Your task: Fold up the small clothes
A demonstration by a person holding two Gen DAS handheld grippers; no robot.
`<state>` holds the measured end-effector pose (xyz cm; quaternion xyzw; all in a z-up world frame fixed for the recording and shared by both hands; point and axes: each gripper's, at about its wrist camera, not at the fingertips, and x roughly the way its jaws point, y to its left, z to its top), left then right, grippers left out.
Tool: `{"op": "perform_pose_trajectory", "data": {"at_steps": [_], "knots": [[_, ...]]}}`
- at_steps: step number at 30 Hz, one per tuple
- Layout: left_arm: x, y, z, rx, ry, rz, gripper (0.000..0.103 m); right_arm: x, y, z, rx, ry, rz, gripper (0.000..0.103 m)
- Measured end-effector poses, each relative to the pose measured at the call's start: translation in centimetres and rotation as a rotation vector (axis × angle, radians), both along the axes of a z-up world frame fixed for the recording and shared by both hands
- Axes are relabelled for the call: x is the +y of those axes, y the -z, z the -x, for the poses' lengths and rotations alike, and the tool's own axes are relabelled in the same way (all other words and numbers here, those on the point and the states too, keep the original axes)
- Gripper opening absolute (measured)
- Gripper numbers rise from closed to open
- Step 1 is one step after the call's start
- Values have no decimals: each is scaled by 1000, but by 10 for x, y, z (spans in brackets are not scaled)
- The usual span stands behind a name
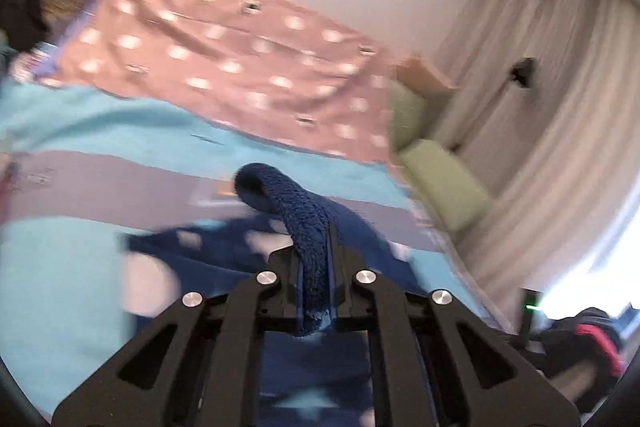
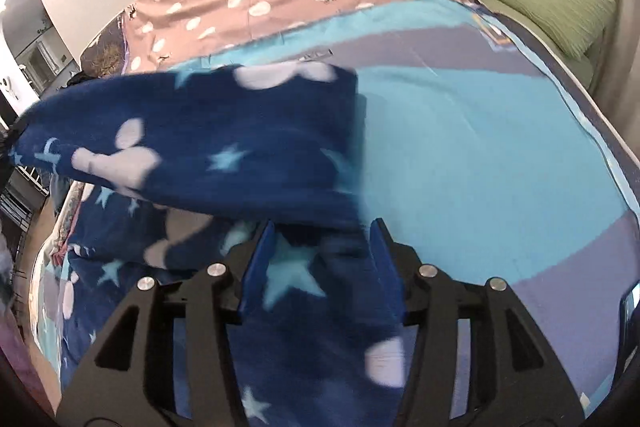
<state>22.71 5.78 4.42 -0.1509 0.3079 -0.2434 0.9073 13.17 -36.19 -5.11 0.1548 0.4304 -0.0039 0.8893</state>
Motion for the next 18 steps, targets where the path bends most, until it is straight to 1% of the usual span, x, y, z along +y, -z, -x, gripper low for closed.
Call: {"op": "perform_pose_trajectory", "data": {"at_steps": [1,2,4,5,6,7,8,10,12,13,14,15,16,18], "knots": [[7,9,-5,22,-24,-30,16,0,2,0,6,-5,5,52],[15,23,-11,65,-62,-64,24,2,6,-1,15,-12,12,52],[24,48,-15,137,-118,-107,28,4,7,-3,24,-22,28,52],[28,61,-16,175,-124,-106,30,8,7,-4,24,-29,54,52],[30,69,-15,197,-124,-102,31,12,6,-5,22,-39,82,52],[33,79,-13,219,-127,-103,38,16,5,-5,21,-47,108,53],[34,87,-9,235,-133,-112,42,21,4,-7,22,-58,153,53],[33,98,-2,260,-117,-127,43,25,6,-11,26,-68,202,54],[29,106,0,276,-94,-153,46,27,8,-15,29,-66,224,54],[25,108,2,276,-86,-182,50,27,9,-17,29,-61,229,54],[20,110,2,267,-83,-211,51,26,10,-19,29,-56,230,53],[19,112,1,262,-84,-228,52,24,12,-21,26,-48,222,37],[16,114,-1,259,-89,-242,53,21,13,-21,20,-43,190,17],[13,114,0,259,-110,-255,53,13,10,-16,-5,-19,105,17]]}}
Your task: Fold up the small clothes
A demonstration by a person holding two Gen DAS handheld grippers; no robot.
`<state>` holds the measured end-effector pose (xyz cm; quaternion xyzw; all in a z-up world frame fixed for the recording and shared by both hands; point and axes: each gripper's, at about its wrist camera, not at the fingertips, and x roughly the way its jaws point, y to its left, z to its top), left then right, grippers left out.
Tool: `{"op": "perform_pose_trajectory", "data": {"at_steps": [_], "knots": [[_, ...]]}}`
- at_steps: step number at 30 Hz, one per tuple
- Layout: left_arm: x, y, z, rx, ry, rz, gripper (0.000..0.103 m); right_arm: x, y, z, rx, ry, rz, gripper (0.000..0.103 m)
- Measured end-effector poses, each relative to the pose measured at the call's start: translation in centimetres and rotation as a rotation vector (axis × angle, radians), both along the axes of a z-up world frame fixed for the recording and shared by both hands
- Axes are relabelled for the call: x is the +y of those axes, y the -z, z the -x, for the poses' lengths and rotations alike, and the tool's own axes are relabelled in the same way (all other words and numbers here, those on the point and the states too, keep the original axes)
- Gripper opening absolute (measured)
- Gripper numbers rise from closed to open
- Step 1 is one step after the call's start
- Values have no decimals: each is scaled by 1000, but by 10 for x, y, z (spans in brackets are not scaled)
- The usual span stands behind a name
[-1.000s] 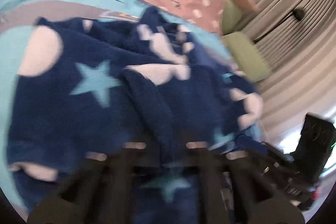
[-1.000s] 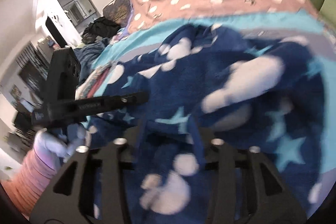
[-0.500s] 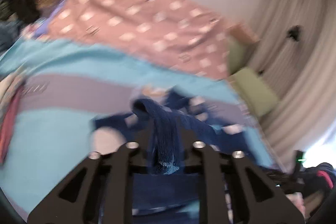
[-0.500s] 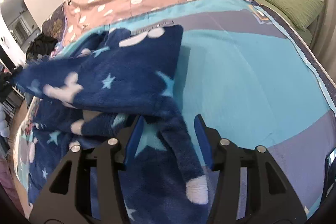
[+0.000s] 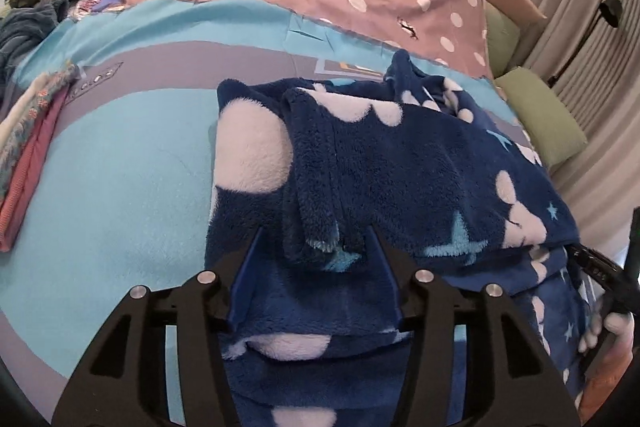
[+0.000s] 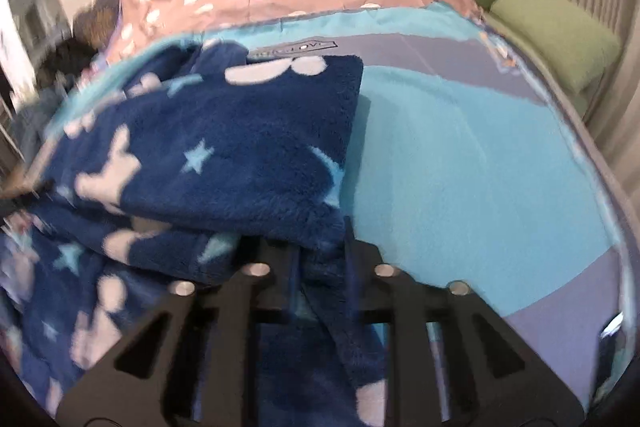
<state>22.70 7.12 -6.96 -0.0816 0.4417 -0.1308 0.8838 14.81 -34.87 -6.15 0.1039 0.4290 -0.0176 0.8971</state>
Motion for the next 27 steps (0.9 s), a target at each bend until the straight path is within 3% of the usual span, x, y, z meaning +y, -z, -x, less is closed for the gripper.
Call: {"op": "perform_pose_trajectory", "data": {"at_steps": [2,5,9,13,19,21,24,25,27], "knots": [[-3,-6,5,-11,5,14,53,-12,-9,10,-60,35,-63,17],[-7,-14,12,-47,28,12,53,-26,-9,15,-61,60,-129,18],[-3,-4,9,-18,-4,-46,54,-31,13,8,86,72,-123,34],[5,0,11,-22,-3,-7,54,-32,-4,16,50,71,-132,35],[-5,1,6,-17,-10,-28,60,-6,-28,10,-3,-18,-96,41],[-8,3,7,-20,-11,-35,60,0,-26,6,-14,-26,-81,41],[-7,6,8,-24,-1,-41,60,3,-11,-2,15,-18,-10,29],[-5,5,8,-25,-1,-38,56,1,-4,-3,33,-9,4,28],[-2,4,9,-29,12,-20,31,-7,4,-1,34,2,-24,27]]}}
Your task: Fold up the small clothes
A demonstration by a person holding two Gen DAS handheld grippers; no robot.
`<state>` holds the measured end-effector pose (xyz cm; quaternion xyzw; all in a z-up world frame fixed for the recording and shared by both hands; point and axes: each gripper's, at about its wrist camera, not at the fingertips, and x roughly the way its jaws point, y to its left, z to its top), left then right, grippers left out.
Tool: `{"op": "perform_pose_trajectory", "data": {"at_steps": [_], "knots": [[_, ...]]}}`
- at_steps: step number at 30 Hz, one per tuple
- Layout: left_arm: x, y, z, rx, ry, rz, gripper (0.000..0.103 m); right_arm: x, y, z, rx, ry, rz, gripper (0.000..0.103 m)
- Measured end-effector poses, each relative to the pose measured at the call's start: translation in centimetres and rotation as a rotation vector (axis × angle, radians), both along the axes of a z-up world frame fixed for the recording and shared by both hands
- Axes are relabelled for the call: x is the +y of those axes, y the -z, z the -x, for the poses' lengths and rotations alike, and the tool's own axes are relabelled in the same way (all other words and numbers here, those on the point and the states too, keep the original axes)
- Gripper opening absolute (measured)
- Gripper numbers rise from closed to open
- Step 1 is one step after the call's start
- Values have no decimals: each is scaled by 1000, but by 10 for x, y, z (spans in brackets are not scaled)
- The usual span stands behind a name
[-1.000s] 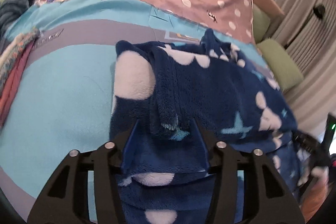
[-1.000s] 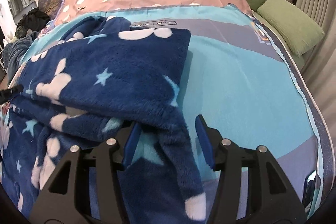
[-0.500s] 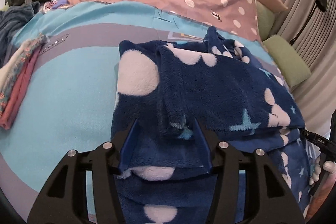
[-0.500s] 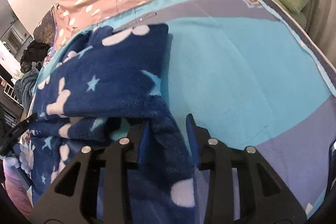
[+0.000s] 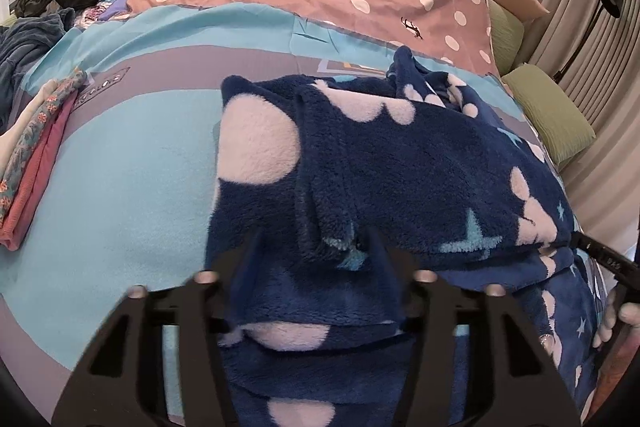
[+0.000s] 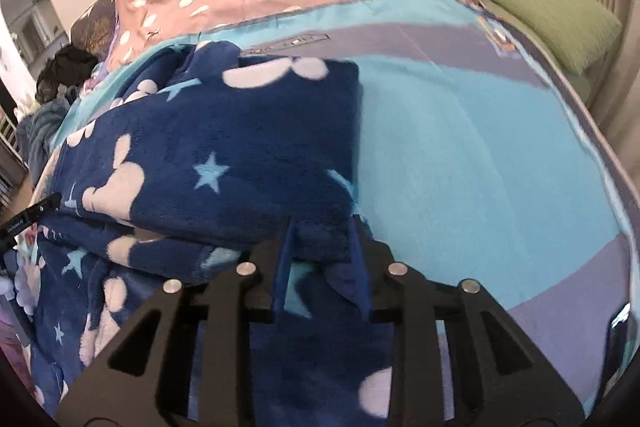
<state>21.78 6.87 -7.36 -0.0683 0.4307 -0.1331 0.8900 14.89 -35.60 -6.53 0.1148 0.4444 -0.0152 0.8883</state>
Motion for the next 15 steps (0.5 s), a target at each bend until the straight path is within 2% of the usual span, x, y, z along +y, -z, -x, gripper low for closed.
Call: {"op": "perform_pose_trajectory", "data": {"at_steps": [1,2,5,8,9,10,12,14,15], "knots": [[1,0,0,6,27,39,11,-1,0,1,-1,0,0,27],[2,0,0,7,37,67,11,0,-1,2,0,-1,15,27],[-3,-5,3,-17,42,48,10,3,-5,3,2,-4,40,22],[5,-29,12,-68,36,132,10,0,-14,9,-16,-1,21,19],[8,-36,15,-83,34,135,10,-1,-21,14,-34,-4,6,19],[10,-45,17,-95,34,119,10,-2,-25,16,-45,-11,1,19],[11,-53,20,-104,30,41,10,-2,-31,21,-60,-26,7,19],[7,-45,17,-84,32,-58,14,-3,-33,22,-63,-31,14,19],[7,-39,15,-66,27,-74,14,-2,-33,22,-61,-30,11,19]]}}
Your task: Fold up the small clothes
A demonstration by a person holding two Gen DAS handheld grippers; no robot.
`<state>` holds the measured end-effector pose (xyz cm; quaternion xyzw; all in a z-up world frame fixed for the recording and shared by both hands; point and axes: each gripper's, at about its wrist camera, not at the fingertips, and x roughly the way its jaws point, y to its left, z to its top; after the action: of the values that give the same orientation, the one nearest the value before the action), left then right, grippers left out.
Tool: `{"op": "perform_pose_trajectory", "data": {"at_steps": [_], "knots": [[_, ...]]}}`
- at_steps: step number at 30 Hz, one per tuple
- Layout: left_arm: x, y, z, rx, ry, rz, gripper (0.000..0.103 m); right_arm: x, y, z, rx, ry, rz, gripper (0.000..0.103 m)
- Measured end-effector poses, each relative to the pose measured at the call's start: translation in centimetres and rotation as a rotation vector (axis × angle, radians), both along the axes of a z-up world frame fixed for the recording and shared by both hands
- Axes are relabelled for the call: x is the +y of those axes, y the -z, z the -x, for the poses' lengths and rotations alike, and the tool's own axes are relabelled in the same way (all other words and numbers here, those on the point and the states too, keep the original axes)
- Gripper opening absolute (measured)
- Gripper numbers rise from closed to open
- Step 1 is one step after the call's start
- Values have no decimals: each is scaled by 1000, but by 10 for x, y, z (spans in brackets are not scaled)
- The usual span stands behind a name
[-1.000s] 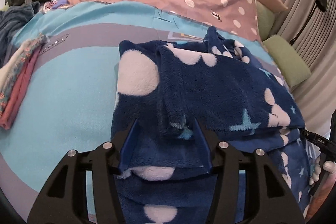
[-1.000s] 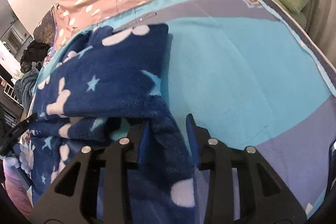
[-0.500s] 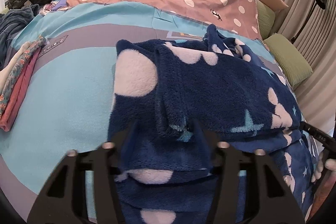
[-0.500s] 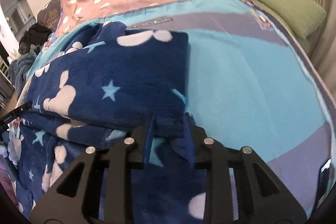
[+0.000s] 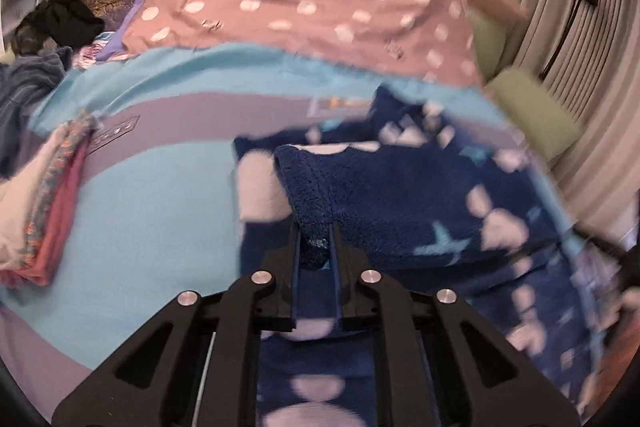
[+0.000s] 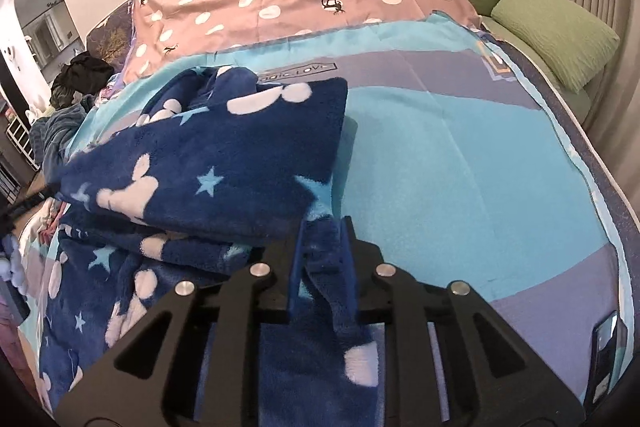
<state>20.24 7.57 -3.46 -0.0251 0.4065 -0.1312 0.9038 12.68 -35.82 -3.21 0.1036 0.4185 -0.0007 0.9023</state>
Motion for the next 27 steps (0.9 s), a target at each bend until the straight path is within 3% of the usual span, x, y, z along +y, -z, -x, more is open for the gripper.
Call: {"op": "perform_pose_trajectory", "data": {"at_steps": [3,6,8,9,11,13,15,16,18,21,23,27], "knots": [[5,15,1,45,-51,13,22,6,-2,-2,-7,-9,-21,19],[8,6,3,16,-73,50,26,17,-10,-7,-36,-47,-8,19],[6,-4,2,-14,-66,52,26,26,-14,-14,-63,-83,-14,25],[2,-11,1,-35,-49,58,26,27,-13,-16,-67,-92,-28,36],[-7,-14,-3,-51,-22,80,26,26,-1,-26,-31,-83,-47,40],[-18,1,-12,-11,-9,48,26,22,28,-38,92,-26,30,36],[-28,28,-23,52,-9,-33,26,18,39,-33,70,-28,43,36],[-31,42,-25,64,-12,-65,30,16,35,-30,72,-27,40,36],[-32,43,-20,32,-10,-72,31,17,30,-32,92,-29,48,36],[-28,29,-21,42,-4,-31,31,12,14,-36,96,4,-1,36],[-26,15,-23,24,9,-3,33,13,-3,-42,45,4,-25,35],[-42,-10,-45,-8,27,-6,35,34,-34,-80,-8,-75,28,35]]}}
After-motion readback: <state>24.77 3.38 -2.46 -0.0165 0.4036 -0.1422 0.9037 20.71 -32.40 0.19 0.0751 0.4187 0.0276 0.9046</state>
